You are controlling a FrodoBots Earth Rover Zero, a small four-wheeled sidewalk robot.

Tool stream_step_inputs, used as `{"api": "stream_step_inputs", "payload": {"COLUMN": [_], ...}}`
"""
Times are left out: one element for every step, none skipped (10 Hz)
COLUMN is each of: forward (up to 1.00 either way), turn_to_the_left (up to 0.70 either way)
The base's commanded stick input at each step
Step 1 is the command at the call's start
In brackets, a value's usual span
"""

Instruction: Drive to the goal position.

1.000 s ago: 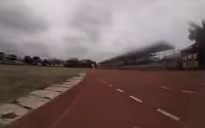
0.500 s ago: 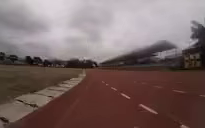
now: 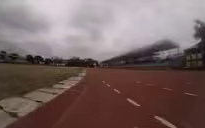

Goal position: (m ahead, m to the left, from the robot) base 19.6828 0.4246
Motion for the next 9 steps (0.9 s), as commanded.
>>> {"api": "stream_step_inputs", "payload": {"forward": [1.00,1.00,1.00,1.00,1.00,1.00,1.00,1.00,1.00], "turn_to_the_left": [0.00,0.00,0.00,0.00,0.00,0.00,0.00,0.00,0.00]}}
